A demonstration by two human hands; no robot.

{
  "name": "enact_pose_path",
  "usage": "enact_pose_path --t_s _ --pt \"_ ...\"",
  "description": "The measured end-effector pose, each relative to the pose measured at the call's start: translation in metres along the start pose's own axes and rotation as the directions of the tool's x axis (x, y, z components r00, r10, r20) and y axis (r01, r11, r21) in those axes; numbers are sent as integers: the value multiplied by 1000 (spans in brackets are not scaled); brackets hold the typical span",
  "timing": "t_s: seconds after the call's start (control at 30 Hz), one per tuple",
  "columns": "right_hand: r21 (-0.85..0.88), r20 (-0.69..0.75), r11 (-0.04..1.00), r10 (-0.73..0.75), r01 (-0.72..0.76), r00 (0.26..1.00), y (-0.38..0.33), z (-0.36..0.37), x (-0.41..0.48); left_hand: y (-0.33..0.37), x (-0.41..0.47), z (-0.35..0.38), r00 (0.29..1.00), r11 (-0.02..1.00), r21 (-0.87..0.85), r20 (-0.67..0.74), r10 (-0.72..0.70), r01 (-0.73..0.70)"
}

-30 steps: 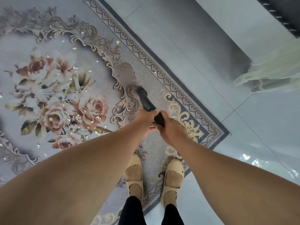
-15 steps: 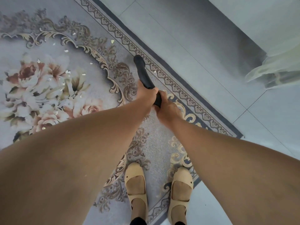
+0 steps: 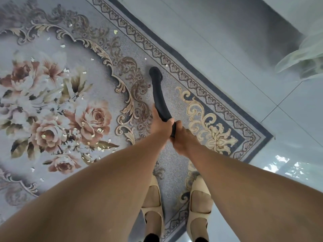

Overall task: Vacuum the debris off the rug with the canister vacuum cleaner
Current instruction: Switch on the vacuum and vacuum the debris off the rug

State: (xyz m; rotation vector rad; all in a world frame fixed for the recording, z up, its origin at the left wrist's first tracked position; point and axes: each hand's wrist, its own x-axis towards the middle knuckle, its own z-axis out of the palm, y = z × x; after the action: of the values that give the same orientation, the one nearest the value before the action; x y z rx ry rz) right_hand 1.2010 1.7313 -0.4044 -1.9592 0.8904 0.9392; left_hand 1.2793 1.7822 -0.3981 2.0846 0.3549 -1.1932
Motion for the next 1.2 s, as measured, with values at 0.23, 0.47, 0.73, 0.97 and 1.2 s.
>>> enact_pose_path --t_s 0.23,0.47,0.73,0.97,1.2 --pt "85 60 996 -3 -2 998 21 -1 -23 -4 -23 11 998 999 2 48 -38 38" --pt "215 180 976 -3 -36 984 26 -31 -58 21 -53 18 989 987 124 86 -117 106" --pt "278 123 960 -52 16 991 -2 -72 -69 69 -57 0 991 986 157 113 -77 59" --pt "264 73 963 -74 52 995 -27 -102 -41 103 -33 -11 998 991 134 55 7 -14" --pt "259 30 966 2 -10 1000 7 -75 -66 67 -59 11 995 984 173 102 20 -38"
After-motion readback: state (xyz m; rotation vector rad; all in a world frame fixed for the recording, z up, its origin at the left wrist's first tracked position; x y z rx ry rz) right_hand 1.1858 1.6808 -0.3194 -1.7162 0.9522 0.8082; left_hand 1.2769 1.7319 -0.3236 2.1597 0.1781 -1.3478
